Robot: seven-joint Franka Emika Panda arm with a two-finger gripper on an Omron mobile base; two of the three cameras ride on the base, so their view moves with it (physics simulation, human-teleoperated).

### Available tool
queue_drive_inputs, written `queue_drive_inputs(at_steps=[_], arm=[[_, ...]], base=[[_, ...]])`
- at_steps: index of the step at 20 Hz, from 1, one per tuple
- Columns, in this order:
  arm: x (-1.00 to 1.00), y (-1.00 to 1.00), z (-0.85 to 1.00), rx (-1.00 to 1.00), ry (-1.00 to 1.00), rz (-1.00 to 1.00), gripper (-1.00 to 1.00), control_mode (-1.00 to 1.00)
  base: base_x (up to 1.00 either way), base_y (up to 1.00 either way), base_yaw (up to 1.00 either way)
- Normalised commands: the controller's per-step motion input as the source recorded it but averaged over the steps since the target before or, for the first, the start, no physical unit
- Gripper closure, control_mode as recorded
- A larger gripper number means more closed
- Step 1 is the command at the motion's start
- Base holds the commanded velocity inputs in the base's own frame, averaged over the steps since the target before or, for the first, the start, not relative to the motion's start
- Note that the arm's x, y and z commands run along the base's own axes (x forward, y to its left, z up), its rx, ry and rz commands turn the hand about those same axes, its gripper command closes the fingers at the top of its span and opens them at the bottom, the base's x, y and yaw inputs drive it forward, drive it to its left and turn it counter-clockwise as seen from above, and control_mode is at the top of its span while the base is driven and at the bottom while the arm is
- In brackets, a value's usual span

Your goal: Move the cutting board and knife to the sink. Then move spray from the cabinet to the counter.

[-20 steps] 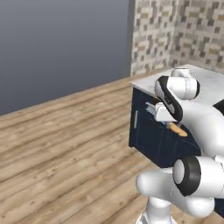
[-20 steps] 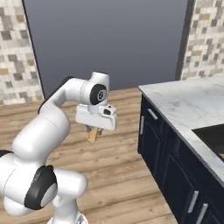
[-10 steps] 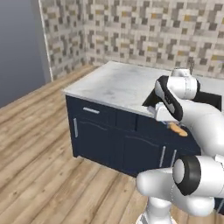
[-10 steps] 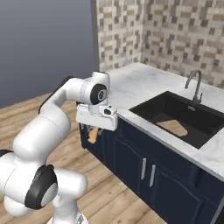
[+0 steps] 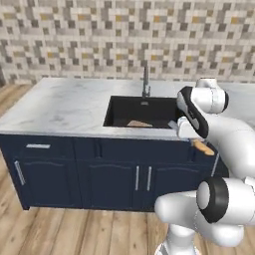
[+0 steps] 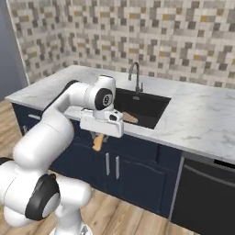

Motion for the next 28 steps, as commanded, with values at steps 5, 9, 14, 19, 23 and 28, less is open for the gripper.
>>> queue_drive_inputs(at_steps=[5,9,14,19,23,28], arm=[[0.0,0.0,0.0,0.0,0.0,0.0,1.0,1.0],[0.0,0.0,0.0,0.0,0.0,0.0,1.0,1.0],[0.0,0.0,0.0,0.0,0.0,0.0,1.0,1.0],[0.0,0.0,0.0,0.0,0.0,0.0,1.0,1.0],[0.0,0.0,0.0,0.0,0.0,0.0,1.0,1.0],[0.0,0.0,0.0,0.0,0.0,0.0,1.0,1.0]], base=[[0.31,0.06,-0.47],[0.41,0.34,-0.24],[0.61,0.25,-0.17],[0.67,0.34,-0.15],[0.64,0.4,-0.13],[0.36,0.63,-0.15]])
